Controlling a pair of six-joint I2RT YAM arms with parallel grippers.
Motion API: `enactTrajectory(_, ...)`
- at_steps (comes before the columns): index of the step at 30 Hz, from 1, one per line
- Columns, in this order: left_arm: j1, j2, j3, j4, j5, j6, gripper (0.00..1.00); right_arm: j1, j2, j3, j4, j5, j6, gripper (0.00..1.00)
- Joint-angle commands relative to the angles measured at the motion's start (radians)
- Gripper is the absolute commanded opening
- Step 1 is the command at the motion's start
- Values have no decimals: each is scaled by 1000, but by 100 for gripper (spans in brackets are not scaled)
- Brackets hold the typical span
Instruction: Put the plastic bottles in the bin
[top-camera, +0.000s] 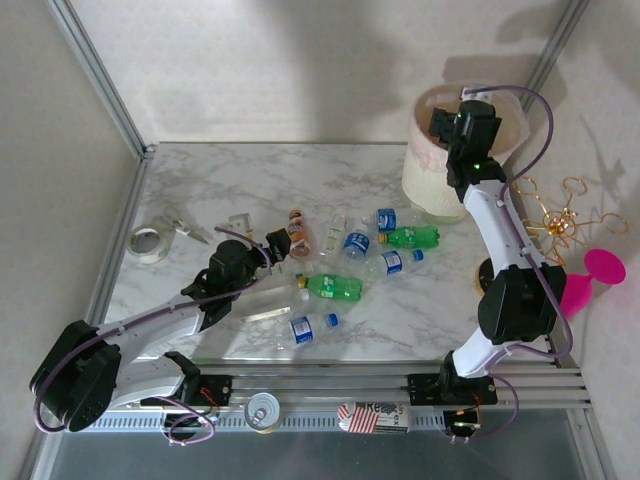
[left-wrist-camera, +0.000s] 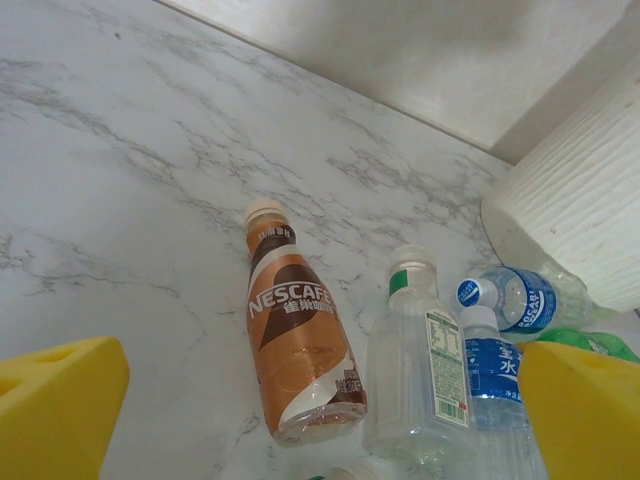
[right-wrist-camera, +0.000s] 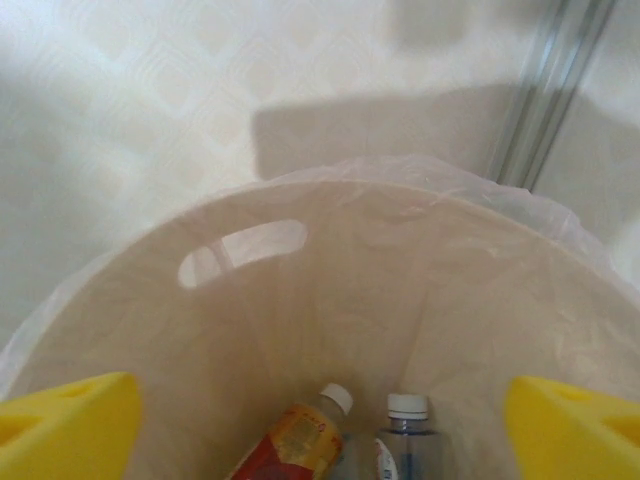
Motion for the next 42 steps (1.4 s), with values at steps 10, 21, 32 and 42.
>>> enactTrajectory(10, 4, 31, 41, -31, 38, -73, 100, 10, -179, -1, -63, -290, 147, 99)
enactTrajectory(21, -50, 136, 137, -146, 25, -79, 100, 201, -282, -225, 29, -437, 239, 99)
enactTrajectory(32, -78, 397, 361, -353, 15, -44, 95, 281, -281, -383, 62, -520, 311, 99)
enactTrajectory(42, -85, 550, 473, -429, -20, -24, 86, 251, -261, -455, 99, -579, 363, 99)
